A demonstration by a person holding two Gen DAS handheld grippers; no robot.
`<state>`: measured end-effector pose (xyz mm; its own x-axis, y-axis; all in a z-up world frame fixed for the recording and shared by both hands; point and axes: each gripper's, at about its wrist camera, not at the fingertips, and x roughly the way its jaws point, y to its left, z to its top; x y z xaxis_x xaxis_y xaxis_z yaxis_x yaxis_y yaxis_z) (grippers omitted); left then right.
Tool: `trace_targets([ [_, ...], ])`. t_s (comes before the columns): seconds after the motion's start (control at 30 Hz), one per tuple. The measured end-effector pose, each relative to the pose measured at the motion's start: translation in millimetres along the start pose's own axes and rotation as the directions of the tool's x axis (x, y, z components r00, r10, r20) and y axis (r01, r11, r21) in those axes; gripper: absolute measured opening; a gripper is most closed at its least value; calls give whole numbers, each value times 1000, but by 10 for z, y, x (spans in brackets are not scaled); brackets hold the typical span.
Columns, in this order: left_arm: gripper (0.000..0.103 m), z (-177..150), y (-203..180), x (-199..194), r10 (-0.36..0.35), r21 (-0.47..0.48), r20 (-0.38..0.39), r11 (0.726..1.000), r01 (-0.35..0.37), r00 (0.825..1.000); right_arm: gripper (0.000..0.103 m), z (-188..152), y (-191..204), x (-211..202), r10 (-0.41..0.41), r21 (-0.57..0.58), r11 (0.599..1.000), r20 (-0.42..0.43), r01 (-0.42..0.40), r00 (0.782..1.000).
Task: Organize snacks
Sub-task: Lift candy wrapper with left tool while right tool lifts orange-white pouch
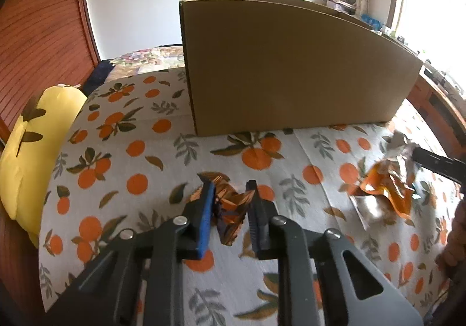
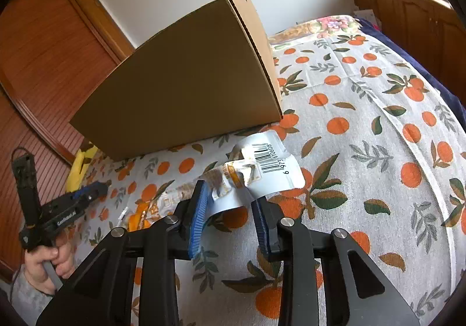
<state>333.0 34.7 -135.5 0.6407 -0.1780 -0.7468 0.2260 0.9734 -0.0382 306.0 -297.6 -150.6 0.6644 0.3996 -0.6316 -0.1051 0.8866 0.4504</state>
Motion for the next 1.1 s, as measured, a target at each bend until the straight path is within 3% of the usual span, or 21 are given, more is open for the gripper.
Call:
trace_targets([
  [0.53, 19, -119, -277, -465, -62, 38, 61, 997, 59, 996, 17, 31, -99, -218, 86, 78, 993, 52, -90, 995],
  [1.1, 19, -59, -444, -748, -97, 58, 110, 994, 91, 989, 7, 162, 376, -619, 115, -78, 991, 121, -106, 986],
])
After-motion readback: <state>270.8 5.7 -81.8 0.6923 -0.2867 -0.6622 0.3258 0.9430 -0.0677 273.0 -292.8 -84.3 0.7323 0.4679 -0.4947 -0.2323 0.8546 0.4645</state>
